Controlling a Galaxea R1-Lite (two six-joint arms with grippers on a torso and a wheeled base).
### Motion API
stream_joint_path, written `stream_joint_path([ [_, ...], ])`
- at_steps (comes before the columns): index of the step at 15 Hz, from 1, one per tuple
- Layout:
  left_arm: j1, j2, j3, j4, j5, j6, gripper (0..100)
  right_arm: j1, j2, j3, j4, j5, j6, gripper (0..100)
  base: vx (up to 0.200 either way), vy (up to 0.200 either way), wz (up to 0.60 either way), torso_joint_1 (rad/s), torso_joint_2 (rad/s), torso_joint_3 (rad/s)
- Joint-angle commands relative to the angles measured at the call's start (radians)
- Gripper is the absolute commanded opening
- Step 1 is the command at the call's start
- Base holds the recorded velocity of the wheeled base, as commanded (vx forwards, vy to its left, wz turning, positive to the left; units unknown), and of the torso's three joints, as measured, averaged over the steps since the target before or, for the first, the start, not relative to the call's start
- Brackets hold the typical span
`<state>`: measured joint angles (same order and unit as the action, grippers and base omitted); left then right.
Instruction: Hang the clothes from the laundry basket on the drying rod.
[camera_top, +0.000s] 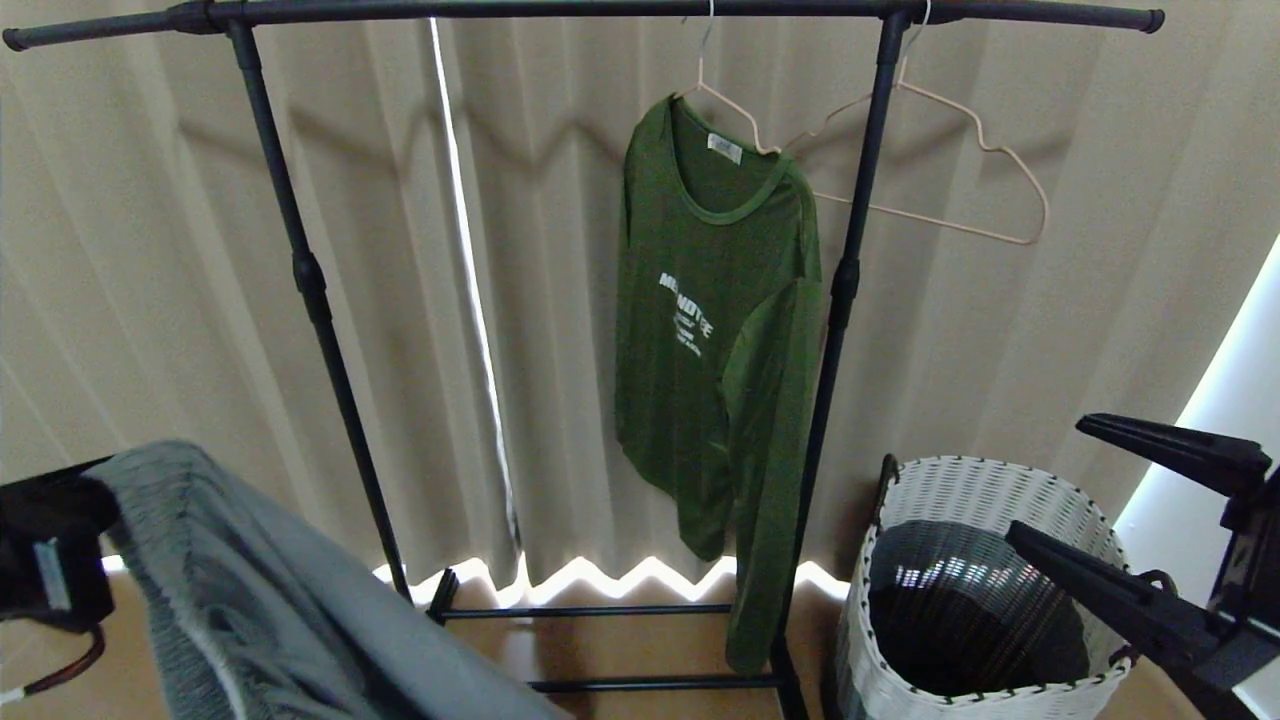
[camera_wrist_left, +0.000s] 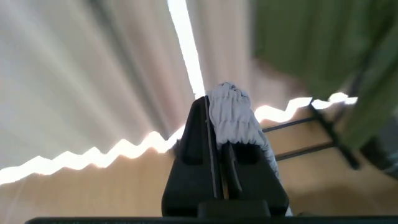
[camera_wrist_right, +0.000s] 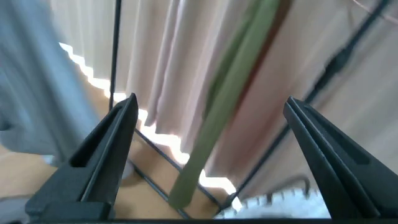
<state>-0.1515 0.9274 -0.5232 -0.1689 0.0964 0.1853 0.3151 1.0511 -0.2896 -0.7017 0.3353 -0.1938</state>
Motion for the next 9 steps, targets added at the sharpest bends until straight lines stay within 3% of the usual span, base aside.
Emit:
stream_joint_path([
  [1,0.073,-0.283,0.141,0.028,-0.004,0.002,0,-0.007,-0.125,0.087,-0.001,-0.016,0.004,100,0.0,0.0,0.0,0.0,0.0,0.0],
  [4,0.073,-0.354,0.166,0.086,-0.009,-0.006,0,-0.041,-0.166,0.116,-0.001,-0.033,0.001,100,0.0,0.0,0.0,0.0,0.0,0.0],
  [7,0.073,-0.403,0.161,0.081,-0.01,-0.043,0,-0.171,-0.152,0.093,0.004,-0.03,-0.001,100,0.0,0.0,0.0,0.0,0.0,0.0],
  [9,0.07,-0.458,0.186,0.091,-0.009,-0.041,0,-0.174,-0.128,0.104,0.008,-0.029,-0.001,100,0.0,0.0,0.0,0.0,0.0,0.0],
])
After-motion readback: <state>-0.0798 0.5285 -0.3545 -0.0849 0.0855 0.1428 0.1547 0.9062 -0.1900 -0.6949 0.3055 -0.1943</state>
